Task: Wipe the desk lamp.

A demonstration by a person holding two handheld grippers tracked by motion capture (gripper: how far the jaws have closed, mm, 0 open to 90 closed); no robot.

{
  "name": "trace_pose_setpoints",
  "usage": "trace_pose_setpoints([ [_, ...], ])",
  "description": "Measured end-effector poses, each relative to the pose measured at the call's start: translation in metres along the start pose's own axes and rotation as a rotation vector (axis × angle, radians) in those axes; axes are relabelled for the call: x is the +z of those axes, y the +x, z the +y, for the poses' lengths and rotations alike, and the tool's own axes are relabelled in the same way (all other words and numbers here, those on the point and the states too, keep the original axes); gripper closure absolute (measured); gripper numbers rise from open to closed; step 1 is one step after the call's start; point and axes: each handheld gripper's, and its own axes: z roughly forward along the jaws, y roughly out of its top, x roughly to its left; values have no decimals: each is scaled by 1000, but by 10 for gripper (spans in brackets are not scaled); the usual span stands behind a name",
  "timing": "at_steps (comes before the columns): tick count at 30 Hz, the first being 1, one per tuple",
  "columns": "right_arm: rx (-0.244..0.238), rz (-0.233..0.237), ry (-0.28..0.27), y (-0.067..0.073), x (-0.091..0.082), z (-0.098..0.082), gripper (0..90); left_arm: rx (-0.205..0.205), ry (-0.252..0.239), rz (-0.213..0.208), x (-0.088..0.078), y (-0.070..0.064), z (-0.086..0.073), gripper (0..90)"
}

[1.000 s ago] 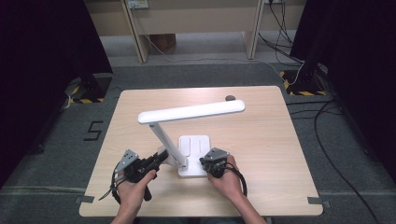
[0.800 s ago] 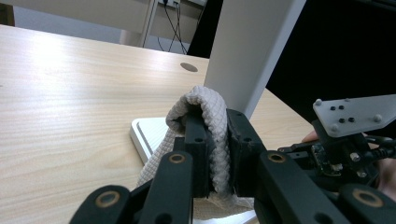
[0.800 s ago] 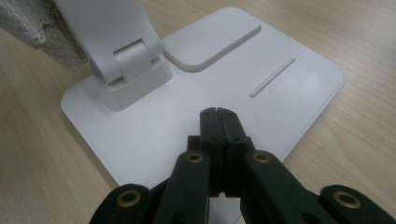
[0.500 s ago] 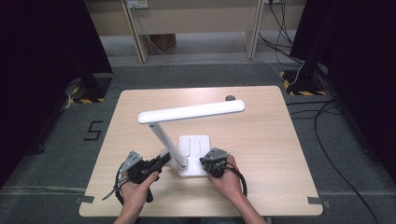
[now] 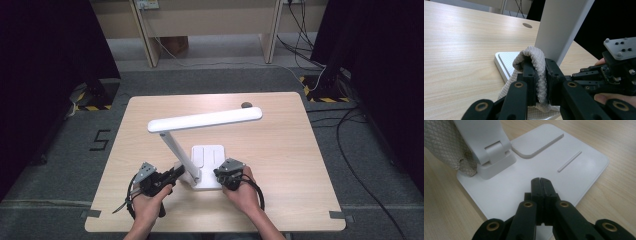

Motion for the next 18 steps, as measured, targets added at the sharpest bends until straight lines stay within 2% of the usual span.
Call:
trace_pose_setpoints([
  [18, 0, -1, -1, 0, 0, 0, 900, 3, 54, 1, 10, 4, -9, 802],
])
